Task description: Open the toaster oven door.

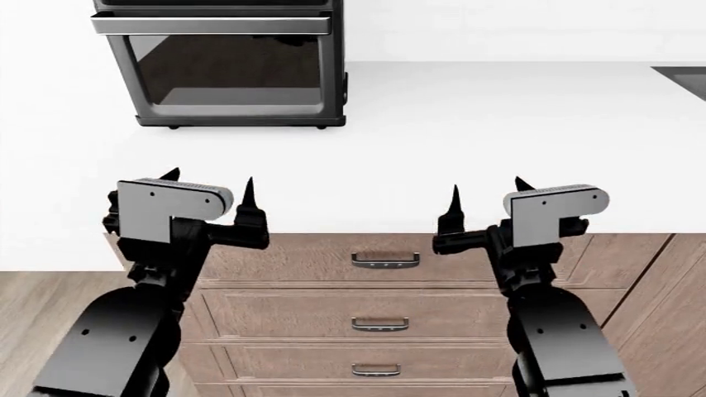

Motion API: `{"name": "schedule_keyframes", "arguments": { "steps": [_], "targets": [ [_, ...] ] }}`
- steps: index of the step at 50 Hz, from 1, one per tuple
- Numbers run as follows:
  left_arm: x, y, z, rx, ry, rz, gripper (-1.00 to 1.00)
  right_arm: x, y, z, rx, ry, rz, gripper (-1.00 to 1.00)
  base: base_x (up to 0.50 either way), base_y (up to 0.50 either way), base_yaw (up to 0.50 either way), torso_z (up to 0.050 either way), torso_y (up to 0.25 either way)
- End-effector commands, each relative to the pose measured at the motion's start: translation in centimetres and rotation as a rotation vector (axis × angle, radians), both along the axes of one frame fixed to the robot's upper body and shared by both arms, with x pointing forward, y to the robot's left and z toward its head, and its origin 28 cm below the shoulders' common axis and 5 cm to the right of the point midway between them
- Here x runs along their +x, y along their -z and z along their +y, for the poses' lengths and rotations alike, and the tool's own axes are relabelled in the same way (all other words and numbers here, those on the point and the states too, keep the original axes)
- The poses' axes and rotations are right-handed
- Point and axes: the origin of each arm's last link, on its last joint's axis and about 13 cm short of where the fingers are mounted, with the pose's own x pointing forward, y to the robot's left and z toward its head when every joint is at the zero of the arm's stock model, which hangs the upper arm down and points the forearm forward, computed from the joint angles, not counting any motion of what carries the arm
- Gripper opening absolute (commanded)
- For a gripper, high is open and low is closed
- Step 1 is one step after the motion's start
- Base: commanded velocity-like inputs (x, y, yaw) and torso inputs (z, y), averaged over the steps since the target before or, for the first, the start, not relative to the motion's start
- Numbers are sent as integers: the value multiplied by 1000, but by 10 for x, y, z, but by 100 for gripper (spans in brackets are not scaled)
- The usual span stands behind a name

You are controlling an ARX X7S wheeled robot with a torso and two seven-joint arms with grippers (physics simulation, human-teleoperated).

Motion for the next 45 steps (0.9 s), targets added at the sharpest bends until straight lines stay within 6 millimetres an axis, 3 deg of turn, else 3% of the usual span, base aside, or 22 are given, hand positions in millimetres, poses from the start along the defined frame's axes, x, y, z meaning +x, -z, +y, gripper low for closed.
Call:
{"name": "schedule_keyframes", "arguments": {
  "steps": [1, 17, 45],
  "targets": [
    [16, -44, 8, 40, -6, -38, 100, 18, -31, -8, -20, 6, -29, 100, 0, 0, 0, 0, 0],
    [19, -47, 7, 31, -8, -44, 100, 13, -37, -13, -12, 38, -26, 100, 82, 0, 0, 0, 0],
    [18, -46, 9, 33, -8, -46, 100, 13, -32, -8, -8, 18, -18, 100, 297, 0, 0, 0, 0]
  ]
}}
